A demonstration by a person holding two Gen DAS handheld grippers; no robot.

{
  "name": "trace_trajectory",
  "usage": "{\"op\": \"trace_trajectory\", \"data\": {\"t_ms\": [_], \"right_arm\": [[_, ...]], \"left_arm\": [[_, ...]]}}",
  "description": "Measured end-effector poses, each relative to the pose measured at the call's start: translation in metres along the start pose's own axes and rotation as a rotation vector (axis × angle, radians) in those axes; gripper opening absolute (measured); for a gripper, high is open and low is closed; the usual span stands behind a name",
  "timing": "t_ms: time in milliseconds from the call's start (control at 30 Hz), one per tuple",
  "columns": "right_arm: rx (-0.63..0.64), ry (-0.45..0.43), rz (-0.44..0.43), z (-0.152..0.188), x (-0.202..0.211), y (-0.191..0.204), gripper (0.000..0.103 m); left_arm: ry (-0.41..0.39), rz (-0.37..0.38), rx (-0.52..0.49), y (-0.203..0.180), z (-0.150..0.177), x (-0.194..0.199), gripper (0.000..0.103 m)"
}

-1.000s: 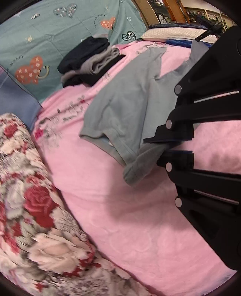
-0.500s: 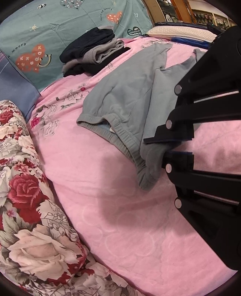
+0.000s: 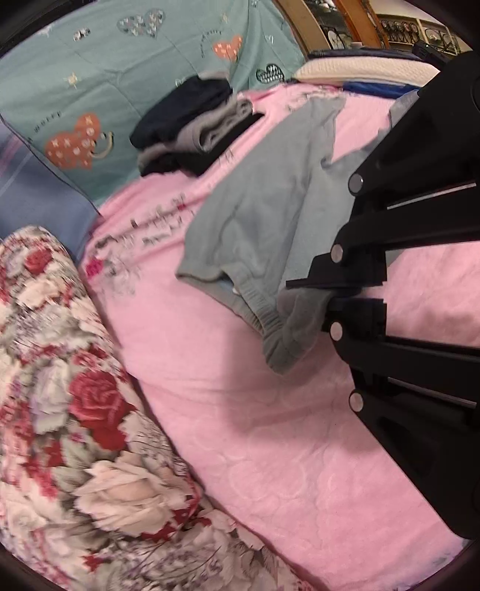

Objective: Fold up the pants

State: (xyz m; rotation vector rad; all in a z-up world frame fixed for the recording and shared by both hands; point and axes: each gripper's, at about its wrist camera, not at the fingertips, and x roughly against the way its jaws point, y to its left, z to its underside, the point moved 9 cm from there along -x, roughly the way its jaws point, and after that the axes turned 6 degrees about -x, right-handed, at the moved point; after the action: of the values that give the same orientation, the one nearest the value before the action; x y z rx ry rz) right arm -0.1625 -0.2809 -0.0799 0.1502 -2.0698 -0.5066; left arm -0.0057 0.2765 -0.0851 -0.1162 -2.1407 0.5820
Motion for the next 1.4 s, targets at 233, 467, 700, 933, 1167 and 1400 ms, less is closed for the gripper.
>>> {"op": "trace_trajectory", "data": {"t_ms": [233, 467, 700, 933, 1167, 1400], "right_arm": [[0.034, -0.075, 0.044, -0.005, 0.063, 0.007, 0.002], [-0.009, 0.175, 0.029, 0.086, 0.035, -0.006, 0.003], [0.066, 0.073, 0.058, 0.059, 0.044, 0.001, 0.047], [0.127, 0.155, 0.103, 0.035, -0.016, -0.017, 0.046], [0.228, 0.122, 0.109, 0.027, -0.013, 0.000, 0.005], [0.184, 0.150, 0.227, 0.003, -0.031, -0.028, 0.006]], "left_arm": [[-0.005, 0.035, -0.055, -0.016, 0.011, 0.034, 0.003], [0.178, -0.039, -0.100, 0.022, 0.056, -0.002, 0.009], [0.177, -0.092, -0.123, 0.028, 0.055, -0.011, 0.012], [0.190, -0.133, -0.135, 0.032, 0.061, -0.014, 0.020], [0.185, -0.157, -0.153, 0.033, 0.056, -0.013, 0.028], [0.182, -0.191, -0.198, 0.044, 0.059, 0.002, 0.069]]}}
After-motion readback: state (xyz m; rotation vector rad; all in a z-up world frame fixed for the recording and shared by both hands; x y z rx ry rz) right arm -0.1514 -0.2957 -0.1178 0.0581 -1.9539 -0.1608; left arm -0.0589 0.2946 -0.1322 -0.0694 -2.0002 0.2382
